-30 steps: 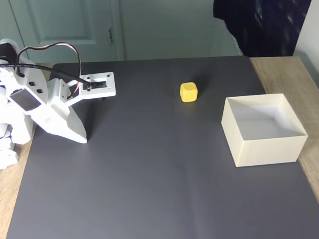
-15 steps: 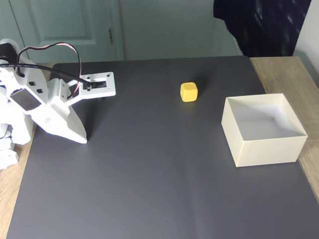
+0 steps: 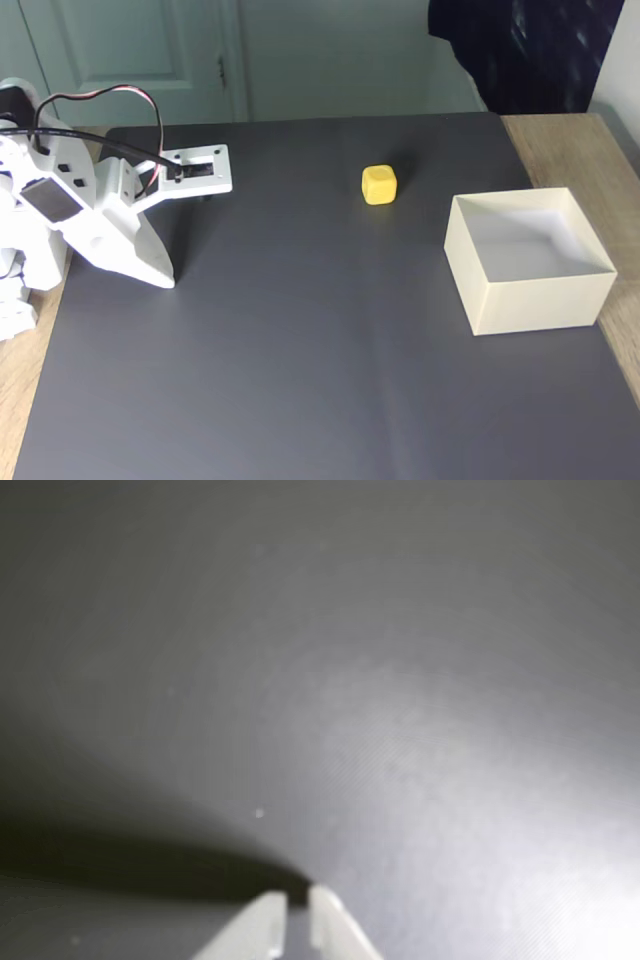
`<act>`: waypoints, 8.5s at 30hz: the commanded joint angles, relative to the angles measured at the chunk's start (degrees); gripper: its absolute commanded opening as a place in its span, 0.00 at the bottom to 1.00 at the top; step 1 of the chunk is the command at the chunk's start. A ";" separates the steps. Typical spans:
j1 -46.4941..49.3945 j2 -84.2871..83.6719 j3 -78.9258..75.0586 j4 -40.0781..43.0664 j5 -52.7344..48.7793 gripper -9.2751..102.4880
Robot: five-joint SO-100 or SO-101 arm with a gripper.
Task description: Grasp a cube block and put it in the white box.
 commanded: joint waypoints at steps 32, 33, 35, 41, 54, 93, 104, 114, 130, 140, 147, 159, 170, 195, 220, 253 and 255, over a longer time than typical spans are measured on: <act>0.18 0.35 0.00 -0.26 0.18 0.11; 0.18 0.35 0.00 -0.26 0.18 0.11; 0.18 0.35 0.00 -0.26 0.18 0.11; 0.18 0.35 0.00 -0.26 0.18 0.11; 2.11 0.35 0.00 -0.62 2.72 0.08; -7.47 -63.90 -52.73 -36.47 -0.26 0.08; -12.57 -82.00 -65.04 -41.04 -2.37 0.08; -13.18 -97.03 -78.66 -41.66 -4.04 0.08; -12.22 -105.91 -82.88 -41.13 -3.34 0.17; -10.55 -107.58 -83.58 -40.52 -2.20 0.30; -9.40 -108.98 -85.96 -38.94 -2.02 0.33; -8.09 -113.55 -86.22 -39.73 -0.70 0.37; -8.44 -119.36 -94.31 -38.67 -0.53 0.37; -12.92 -127.09 -100.37 -36.74 -0.44 0.32; -14.59 -127.88 -100.81 -36.56 0.53 0.08; -1.49 -102.30 -100.11 -41.04 5.71 0.08; 0.79 -103.27 -100.11 -43.59 5.71 0.08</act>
